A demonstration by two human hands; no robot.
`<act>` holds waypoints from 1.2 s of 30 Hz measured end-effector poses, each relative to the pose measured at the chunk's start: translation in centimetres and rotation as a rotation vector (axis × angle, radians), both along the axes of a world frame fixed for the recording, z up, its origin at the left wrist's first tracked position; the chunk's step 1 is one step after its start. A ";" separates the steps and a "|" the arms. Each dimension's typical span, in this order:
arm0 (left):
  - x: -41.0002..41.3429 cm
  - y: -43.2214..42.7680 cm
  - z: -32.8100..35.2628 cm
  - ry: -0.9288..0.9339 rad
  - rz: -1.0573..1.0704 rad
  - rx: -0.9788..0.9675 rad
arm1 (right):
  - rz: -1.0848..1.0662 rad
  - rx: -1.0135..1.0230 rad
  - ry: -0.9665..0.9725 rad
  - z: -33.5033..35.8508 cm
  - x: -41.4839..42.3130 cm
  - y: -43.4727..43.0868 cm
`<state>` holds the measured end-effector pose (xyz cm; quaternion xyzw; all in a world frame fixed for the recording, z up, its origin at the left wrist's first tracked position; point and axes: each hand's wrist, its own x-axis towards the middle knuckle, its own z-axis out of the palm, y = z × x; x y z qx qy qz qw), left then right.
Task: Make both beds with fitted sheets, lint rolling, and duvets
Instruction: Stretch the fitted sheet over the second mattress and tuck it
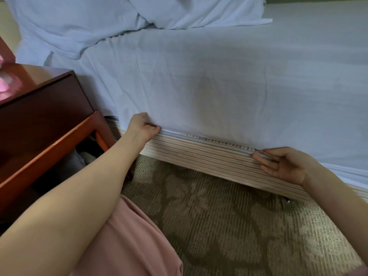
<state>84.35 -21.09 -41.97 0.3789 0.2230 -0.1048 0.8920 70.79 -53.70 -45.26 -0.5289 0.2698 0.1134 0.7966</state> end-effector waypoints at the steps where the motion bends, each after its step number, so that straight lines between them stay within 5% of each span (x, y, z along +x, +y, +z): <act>1: 0.2 0.1 -0.4 0.009 -0.003 0.045 | 0.001 0.012 -0.006 0.0 0.0 0.0; 4: 1.0 -0.1 -1.7 0.035 -0.008 0.212 | -0.007 0.030 -0.002 -0.1 -0.1 -0.2; 11: 2.0 -0.6 -3.1 -0.016 0.026 0.275 | 0.001 0.031 0.024 -0.4 0.2 -0.5; 21: 2.6 0.9 -4.0 0.040 0.098 0.865 | -0.010 0.064 0.034 -0.1 0.0 -0.5; 25: 1.6 1.3 -3.5 0.085 0.082 0.812 | -0.017 0.075 0.041 -0.1 -0.1 -0.5; 31: 0.7 1.5 -2.9 0.183 -0.058 0.848 | -0.021 0.053 0.057 0.3 -0.4 0.0; 36: -1.3 -2.0 -1.4 0.102 -0.433 1.007 | 0.035 -0.035 0.071 0.8 -0.7 -0.1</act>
